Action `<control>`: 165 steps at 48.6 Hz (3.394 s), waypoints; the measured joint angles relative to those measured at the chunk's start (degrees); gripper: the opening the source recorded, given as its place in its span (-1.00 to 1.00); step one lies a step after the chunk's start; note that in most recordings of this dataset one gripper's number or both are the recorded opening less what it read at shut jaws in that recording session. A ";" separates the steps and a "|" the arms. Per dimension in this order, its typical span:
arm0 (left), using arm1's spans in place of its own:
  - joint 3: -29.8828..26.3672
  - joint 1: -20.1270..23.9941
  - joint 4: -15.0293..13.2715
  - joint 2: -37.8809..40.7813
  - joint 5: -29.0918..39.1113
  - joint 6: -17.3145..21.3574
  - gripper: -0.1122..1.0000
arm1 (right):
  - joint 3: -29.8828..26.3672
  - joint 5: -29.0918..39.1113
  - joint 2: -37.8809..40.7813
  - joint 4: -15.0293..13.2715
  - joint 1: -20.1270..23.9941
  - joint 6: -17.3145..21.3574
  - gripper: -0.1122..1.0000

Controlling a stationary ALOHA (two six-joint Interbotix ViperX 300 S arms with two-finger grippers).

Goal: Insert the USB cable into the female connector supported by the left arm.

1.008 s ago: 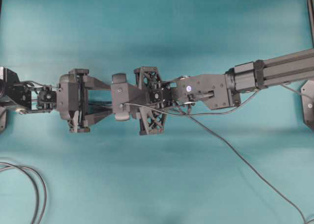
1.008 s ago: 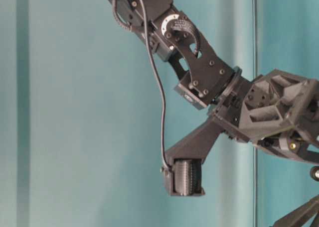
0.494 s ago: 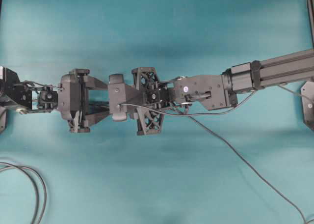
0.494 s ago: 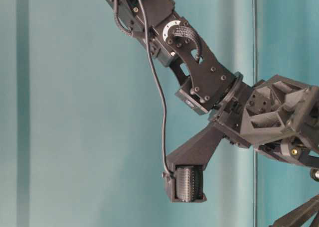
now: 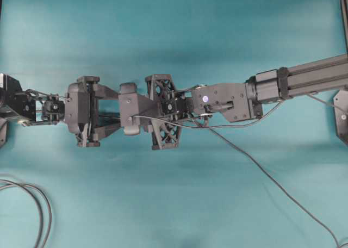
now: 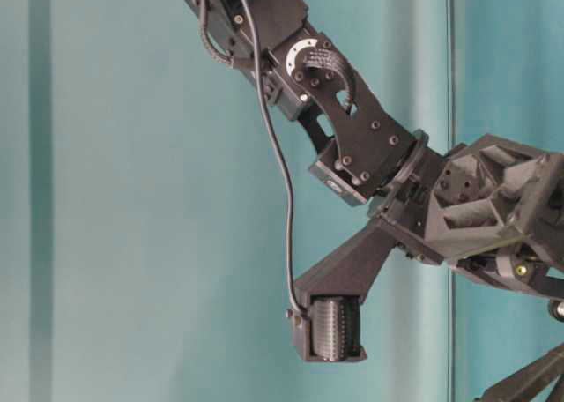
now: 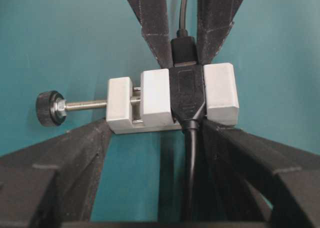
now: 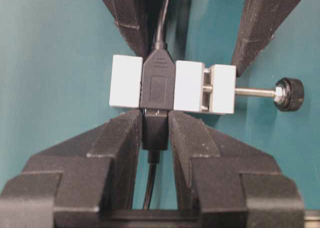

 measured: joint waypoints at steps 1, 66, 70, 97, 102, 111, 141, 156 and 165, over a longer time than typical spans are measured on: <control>0.00 0.00 -0.09 0.00 0.00 0.09 0.69 | 0.00 0.00 0.09 -0.09 0.00 0.00 -0.41; 9.23 -4.66 0.18 -10.99 3.69 -2.29 0.57 | 10.99 1.32 -8.35 -0.09 0.79 4.75 0.27; 9.93 -4.66 0.18 -13.01 6.24 -2.20 0.57 | 13.97 1.05 -10.37 -0.09 0.88 6.06 0.27; 13.01 -3.60 -0.62 -37.97 23.73 -2.29 0.57 | 33.93 -9.58 -32.17 -0.18 0.79 8.79 0.26; 13.27 -3.43 -0.62 -44.82 28.04 -2.29 0.57 | 36.74 -12.04 -36.21 -0.09 0.35 9.58 0.26; 14.59 -3.43 -0.62 -57.57 33.40 -2.29 0.57 | 40.61 -16.26 -41.92 -0.09 0.26 9.76 0.26; 16.08 -3.43 -0.62 -79.01 42.36 -2.29 0.57 | 51.86 -19.25 -60.47 -0.09 -0.09 10.11 0.26; 17.05 -3.34 -0.62 -79.01 41.48 -2.29 0.57 | 58.89 -19.42 -75.59 -0.09 1.85 9.84 0.26; 16.61 -3.25 -0.62 -79.01 40.87 -2.29 0.58 | 59.50 -12.57 -87.19 -0.09 1.93 7.82 0.26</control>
